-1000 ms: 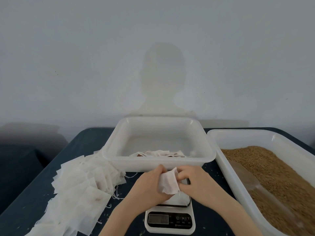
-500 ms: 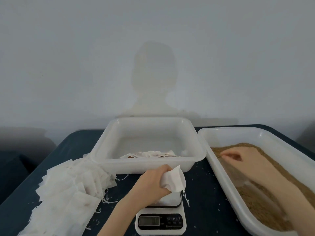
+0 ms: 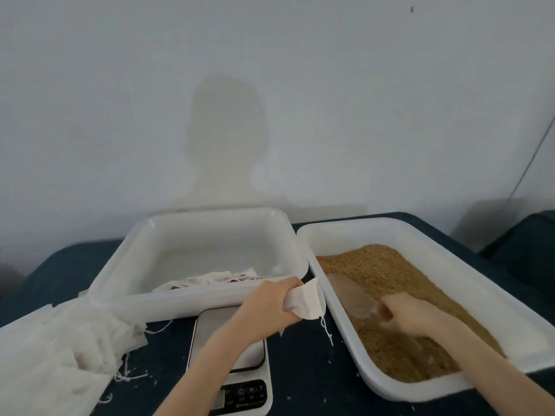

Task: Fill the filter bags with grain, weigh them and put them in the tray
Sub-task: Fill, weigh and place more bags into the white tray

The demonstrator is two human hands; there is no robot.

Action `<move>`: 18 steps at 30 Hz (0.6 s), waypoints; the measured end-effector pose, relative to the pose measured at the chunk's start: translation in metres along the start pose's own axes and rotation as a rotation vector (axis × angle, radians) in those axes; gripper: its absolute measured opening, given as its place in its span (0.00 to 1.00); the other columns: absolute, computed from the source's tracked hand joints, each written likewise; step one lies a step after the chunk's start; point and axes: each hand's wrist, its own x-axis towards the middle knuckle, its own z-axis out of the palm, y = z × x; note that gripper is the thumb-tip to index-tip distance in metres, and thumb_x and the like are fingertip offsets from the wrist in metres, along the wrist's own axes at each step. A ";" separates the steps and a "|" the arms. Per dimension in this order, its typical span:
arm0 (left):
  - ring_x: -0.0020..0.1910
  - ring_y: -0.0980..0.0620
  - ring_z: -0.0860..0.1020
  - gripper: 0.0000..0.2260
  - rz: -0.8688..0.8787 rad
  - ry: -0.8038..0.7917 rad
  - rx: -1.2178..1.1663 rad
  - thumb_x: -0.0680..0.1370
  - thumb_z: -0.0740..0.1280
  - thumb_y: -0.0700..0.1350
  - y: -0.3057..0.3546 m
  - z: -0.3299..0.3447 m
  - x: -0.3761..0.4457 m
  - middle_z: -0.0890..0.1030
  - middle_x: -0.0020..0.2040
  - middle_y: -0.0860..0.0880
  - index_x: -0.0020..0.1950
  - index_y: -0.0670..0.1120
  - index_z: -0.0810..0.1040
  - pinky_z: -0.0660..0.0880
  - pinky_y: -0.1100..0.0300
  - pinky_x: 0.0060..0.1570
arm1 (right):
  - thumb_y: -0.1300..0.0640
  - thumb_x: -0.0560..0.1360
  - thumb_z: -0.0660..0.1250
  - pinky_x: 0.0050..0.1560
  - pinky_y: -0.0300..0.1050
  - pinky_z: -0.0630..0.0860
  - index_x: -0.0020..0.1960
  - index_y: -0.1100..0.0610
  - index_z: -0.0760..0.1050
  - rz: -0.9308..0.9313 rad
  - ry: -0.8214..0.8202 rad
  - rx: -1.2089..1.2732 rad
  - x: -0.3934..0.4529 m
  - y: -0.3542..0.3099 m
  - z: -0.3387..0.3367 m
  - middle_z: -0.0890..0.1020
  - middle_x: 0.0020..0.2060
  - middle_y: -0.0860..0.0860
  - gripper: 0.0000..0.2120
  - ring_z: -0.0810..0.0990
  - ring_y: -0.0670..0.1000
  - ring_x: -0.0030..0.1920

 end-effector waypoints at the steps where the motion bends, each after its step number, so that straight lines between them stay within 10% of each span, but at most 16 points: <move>1: 0.42 0.61 0.76 0.10 0.001 -0.008 0.000 0.69 0.68 0.52 0.001 0.002 0.000 0.78 0.41 0.57 0.44 0.63 0.70 0.73 0.64 0.41 | 0.47 0.75 0.66 0.45 0.40 0.76 0.48 0.49 0.72 -0.001 -0.008 0.005 0.000 0.001 -0.001 0.77 0.47 0.45 0.07 0.78 0.46 0.46; 11: 0.40 0.60 0.75 0.07 0.029 0.031 -0.041 0.70 0.69 0.49 -0.002 0.001 -0.003 0.78 0.39 0.56 0.45 0.58 0.74 0.69 0.69 0.38 | 0.55 0.75 0.67 0.47 0.37 0.78 0.49 0.47 0.66 0.106 0.251 -0.237 0.004 0.044 -0.034 0.76 0.47 0.43 0.10 0.77 0.43 0.46; 18: 0.39 0.63 0.74 0.07 0.029 0.009 -0.054 0.70 0.68 0.49 -0.003 0.002 -0.007 0.77 0.38 0.59 0.44 0.59 0.73 0.69 0.71 0.38 | 0.63 0.75 0.60 0.30 0.34 0.62 0.42 0.44 0.69 0.121 0.208 -0.259 0.000 0.066 -0.037 0.75 0.39 0.41 0.13 0.73 0.38 0.36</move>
